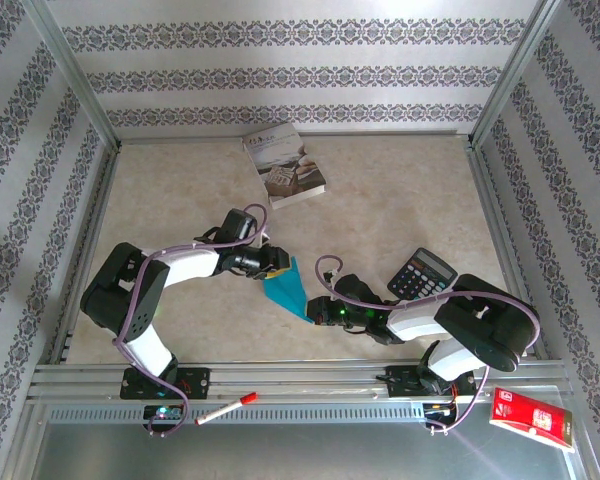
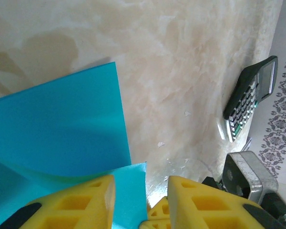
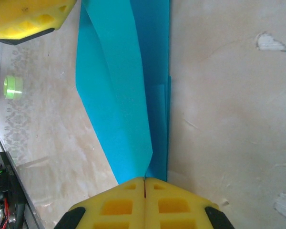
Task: Fold a paper plane with a square sheet of paper (pick it up from the middle)
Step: Perform the fourth fold on the wing at the bottom-center of the table.
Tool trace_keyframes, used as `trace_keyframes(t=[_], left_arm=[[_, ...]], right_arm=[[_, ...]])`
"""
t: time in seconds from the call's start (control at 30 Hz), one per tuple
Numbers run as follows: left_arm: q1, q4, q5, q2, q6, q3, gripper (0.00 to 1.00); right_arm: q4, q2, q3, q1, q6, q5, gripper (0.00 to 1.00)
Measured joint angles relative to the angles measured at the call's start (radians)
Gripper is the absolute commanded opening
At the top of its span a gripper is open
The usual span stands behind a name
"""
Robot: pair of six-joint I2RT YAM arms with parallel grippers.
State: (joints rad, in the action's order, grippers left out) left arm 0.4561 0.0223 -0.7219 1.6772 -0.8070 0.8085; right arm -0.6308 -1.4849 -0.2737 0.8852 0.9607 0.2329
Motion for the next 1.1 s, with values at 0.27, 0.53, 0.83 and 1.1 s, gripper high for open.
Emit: trace_keyframes(t=[0.27,0.53,0.83,1.1], left_arm=[[-0.019,-0.024,0.019,0.051,0.038,0.005,0.34],[-0.022,-0.022,0.013,0.095,0.048,0.019,0.33],[-0.022,-0.018,0.010,0.097,0.048,0.019,0.33],[-0.022,-0.015,0.008,0.097,0.049,0.019,0.33]], right_arm=[[0.003,0.002,0.000,0.000,0.000,0.000,0.02],[0.004,0.002,0.000,0.000,-0.005,0.000,0.05],[0.041,0.049,-0.002,-0.019,-0.011,0.001,0.15],[0.059,0.047,-0.037,-0.019,-0.011,0.027,0.14]])
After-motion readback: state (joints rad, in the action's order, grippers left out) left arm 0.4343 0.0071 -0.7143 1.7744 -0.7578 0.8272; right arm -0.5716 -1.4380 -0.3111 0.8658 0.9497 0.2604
